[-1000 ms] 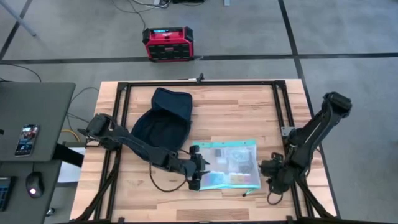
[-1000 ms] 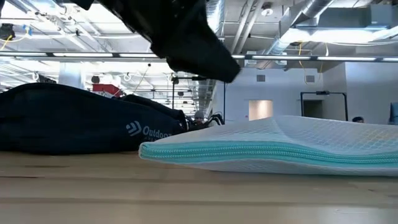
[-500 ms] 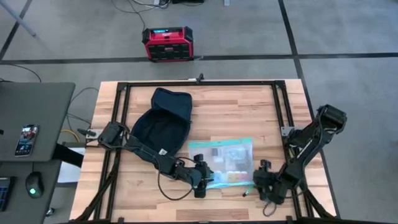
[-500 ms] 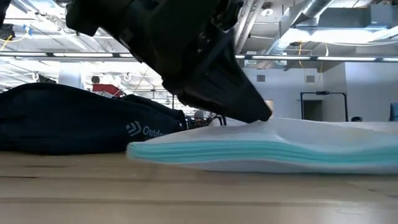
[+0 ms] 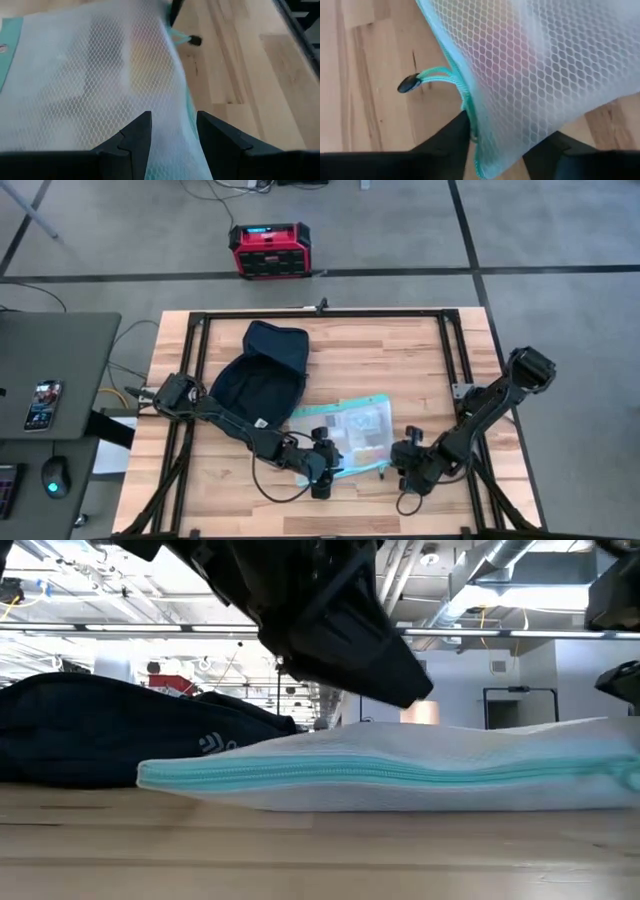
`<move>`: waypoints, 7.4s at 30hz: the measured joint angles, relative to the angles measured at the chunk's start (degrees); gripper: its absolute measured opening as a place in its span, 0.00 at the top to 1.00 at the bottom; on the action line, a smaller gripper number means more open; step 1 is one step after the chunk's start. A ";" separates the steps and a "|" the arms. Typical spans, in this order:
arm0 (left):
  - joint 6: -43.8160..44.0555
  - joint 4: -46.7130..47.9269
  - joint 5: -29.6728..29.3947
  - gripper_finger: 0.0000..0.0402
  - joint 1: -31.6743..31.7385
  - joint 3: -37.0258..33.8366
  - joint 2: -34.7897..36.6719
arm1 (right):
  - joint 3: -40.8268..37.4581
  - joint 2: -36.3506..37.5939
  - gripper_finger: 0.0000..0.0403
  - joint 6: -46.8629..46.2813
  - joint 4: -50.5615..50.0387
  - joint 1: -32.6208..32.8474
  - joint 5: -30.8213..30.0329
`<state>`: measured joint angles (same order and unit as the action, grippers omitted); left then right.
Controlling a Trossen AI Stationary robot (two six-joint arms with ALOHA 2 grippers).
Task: Unpack backpack
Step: Remove the pill organizer from the zip bag
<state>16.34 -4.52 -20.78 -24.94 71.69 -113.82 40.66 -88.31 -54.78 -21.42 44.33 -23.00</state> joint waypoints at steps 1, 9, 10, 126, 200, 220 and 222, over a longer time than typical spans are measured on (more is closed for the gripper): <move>0.00 0.25 0.00 0.64 -0.11 0.04 0.02 | 0.21 0.16 0.76 0.28 -0.30 -0.71 1.38; -0.19 4.66 1.66 0.64 -0.55 2.95 4.51 | 10.37 4.22 0.95 7.88 -2.30 -6.51 9.80; -0.58 5.64 1.75 0.64 -0.61 4.07 5.35 | 11.80 4.93 0.95 8.97 -2.32 -7.42 10.28; -10.91 45.63 15.82 0.61 12.50 22.14 1.16 | 16.15 7.82 0.46 -35.88 -4.27 11.29 -4.40; -2.99 23.18 19.18 0.63 6.97 3.10 0.20 | 23.43 -12.74 1.00 -2.98 -11.38 -18.94 21.65; -6.01 28.64 17.14 0.63 7.45 3.56 1.38 | 40.25 -12.50 1.00 -18.84 -23.97 -4.89 26.71; -7.13 36.35 17.27 0.63 7.00 5.16 3.31 | 41.78 -12.50 1.00 -16.55 -26.22 -5.45 23.50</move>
<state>9.21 31.83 -3.51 -17.95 76.84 -110.51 82.45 -100.82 -71.33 -47.64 38.88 0.50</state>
